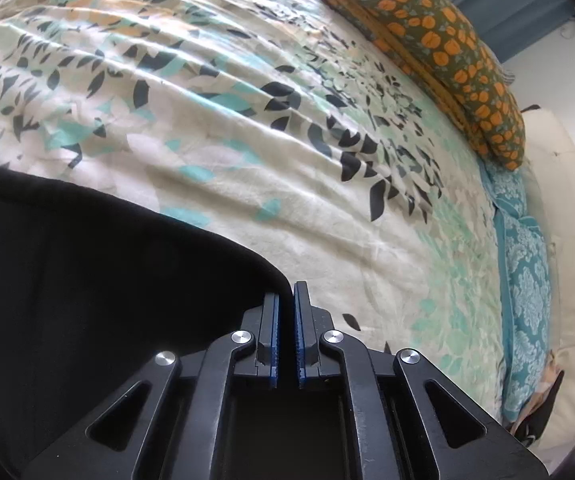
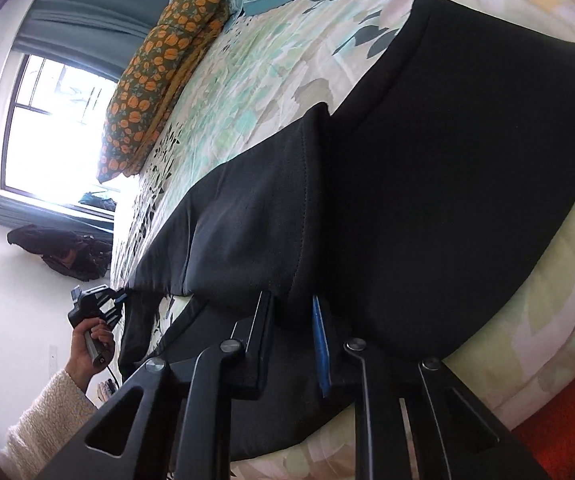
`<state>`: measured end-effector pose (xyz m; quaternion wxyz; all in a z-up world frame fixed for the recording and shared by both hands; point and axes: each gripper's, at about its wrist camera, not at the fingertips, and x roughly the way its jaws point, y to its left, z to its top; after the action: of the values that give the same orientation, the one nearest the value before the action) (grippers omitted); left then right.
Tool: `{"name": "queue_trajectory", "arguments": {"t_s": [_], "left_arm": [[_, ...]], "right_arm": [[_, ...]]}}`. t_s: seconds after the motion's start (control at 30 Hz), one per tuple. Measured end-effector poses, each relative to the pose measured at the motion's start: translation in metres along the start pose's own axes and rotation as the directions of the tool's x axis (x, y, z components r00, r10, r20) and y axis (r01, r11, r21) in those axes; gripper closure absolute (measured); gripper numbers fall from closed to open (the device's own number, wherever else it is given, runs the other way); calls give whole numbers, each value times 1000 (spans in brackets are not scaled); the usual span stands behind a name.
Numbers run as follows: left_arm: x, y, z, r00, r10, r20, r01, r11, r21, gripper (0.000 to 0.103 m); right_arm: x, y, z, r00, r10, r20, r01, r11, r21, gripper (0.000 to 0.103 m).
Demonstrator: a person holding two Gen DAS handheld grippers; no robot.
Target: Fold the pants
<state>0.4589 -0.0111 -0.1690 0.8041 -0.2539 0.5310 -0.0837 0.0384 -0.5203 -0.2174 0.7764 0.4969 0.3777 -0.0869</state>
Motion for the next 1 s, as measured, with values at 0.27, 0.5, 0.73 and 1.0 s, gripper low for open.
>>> {"name": "queue_trajectory", "arguments": {"t_s": [0.27,0.5,0.73,1.0], "left_arm": [[-146,9,-52,971,-160,178,142,984,111,100],[-191,54,-174,976,-135,171,120,988,94,100],[-186,49,-179,966,-169,196,153,984,92,100],[-197,53,-178,961,-186,207,167,980,104,100]], "right_arm": [[-54,24,37,989,33,143,-19,995,-101,103],[-56,18,52,1000,-16,-20,14,995,-96,98],[-16,18,-15,978,171,-123,-156,980,125,36],[28,1,4,999,31,-11,-27,960,278,54]]}}
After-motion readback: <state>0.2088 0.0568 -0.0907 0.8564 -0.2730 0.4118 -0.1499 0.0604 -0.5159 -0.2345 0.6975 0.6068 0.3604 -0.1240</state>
